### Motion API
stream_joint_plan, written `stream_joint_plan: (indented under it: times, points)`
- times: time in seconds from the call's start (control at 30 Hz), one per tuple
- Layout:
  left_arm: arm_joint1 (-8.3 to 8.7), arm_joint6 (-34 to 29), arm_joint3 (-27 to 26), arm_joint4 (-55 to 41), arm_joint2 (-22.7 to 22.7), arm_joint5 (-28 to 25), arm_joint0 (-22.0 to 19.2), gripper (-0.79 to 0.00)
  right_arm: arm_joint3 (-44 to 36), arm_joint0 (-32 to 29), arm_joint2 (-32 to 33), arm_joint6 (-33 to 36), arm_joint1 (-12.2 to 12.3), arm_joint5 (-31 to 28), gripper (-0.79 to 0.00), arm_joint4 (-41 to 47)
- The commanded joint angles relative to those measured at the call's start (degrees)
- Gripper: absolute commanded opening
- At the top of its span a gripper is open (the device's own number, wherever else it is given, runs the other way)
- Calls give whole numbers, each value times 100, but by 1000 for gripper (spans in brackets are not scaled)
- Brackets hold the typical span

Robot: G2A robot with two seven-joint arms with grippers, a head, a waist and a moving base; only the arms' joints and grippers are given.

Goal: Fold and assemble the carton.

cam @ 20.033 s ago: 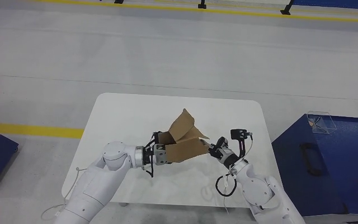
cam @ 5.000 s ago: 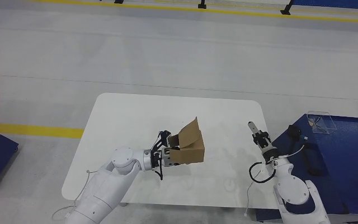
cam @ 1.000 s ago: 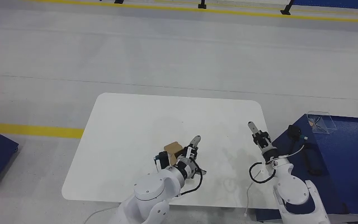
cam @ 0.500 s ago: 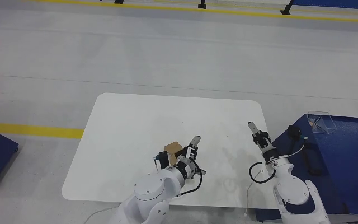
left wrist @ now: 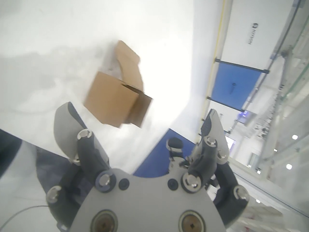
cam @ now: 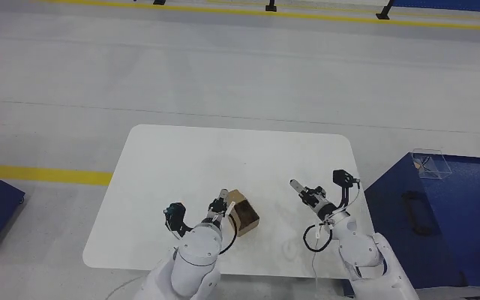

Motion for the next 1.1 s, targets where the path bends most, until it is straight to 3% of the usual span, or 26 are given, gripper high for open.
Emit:
stream_joint_plan:
  times: [0.0, 0.13, 0.37, 0.63, 1.07]
  points:
    - [60, 137, 449, -24, 176, 1, -123, 0, 135, 79, -262, 69, -12, 34, 0, -353]
    - [156, 210, 1043, -298, 854, 1, -470, 0, 460, 306, -769, 157, -72, 135, 0, -707]
    - [450, 1010, 926, -1558, 1219, 1, -786, 0, 824, 594, -1356, 135, -180, 211, 0, -934]
    - [769, 1011, 1111, -2359, 1845, 1, -1363, 0, 1007, 742, -1593, 186, -244, 280, 0, -1011]
    - [889, 1011, 1647, -3554, 2787, 1, -2439, 0, 1358, 1014, -1894, 21, -361, 516, 0, -1266]
